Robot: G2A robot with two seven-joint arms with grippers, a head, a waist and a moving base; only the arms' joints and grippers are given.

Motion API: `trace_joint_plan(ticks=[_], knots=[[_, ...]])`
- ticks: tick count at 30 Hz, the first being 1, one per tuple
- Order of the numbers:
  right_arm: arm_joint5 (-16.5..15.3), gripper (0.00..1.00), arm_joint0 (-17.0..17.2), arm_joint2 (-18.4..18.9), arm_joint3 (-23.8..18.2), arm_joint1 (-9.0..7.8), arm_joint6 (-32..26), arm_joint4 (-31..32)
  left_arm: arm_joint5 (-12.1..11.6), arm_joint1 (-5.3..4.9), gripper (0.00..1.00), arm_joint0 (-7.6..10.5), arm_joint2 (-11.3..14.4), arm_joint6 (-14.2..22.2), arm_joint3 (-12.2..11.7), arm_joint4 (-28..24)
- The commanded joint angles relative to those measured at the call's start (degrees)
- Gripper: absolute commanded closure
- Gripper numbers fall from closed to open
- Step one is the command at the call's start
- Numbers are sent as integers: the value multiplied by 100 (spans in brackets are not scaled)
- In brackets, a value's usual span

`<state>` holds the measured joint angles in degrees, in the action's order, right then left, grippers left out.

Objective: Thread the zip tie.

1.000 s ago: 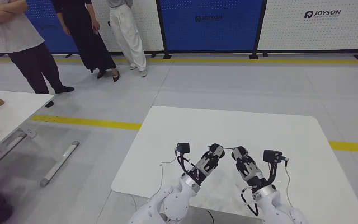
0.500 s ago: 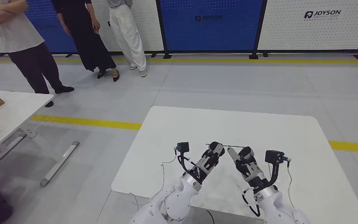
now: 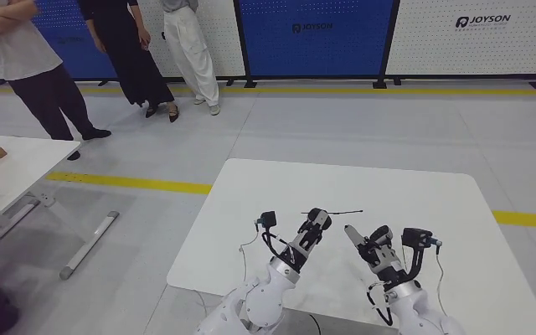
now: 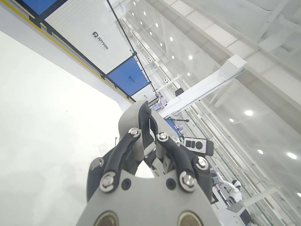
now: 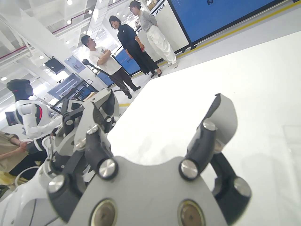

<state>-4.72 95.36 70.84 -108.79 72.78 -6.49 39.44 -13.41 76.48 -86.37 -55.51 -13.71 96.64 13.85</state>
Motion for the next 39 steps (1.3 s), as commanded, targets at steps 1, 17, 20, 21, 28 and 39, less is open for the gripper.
trace_joint_plan(ticks=[1,17,20,21,28,39], knots=[[97,0,-19,30,18,4,94,42,19,2,100,-1,0,2,11,-17],[244,0,-309,-109,466,-4,610,1578,106,19,100,-41,-72,114,90,-487],[412,0,-408,-230,619,29,704,1671,126,20,100,-37,-70,134,92,-492],[437,0,-432,-246,652,35,711,1686,128,21,100,-40,-66,144,96,-484],[409,54,-535,-422,800,57,647,1981,105,25,100,-83,-66,147,105,-448],[46,54,-511,-507,766,51,506,2093,156,69,100,-39,110,199,0,-434]])
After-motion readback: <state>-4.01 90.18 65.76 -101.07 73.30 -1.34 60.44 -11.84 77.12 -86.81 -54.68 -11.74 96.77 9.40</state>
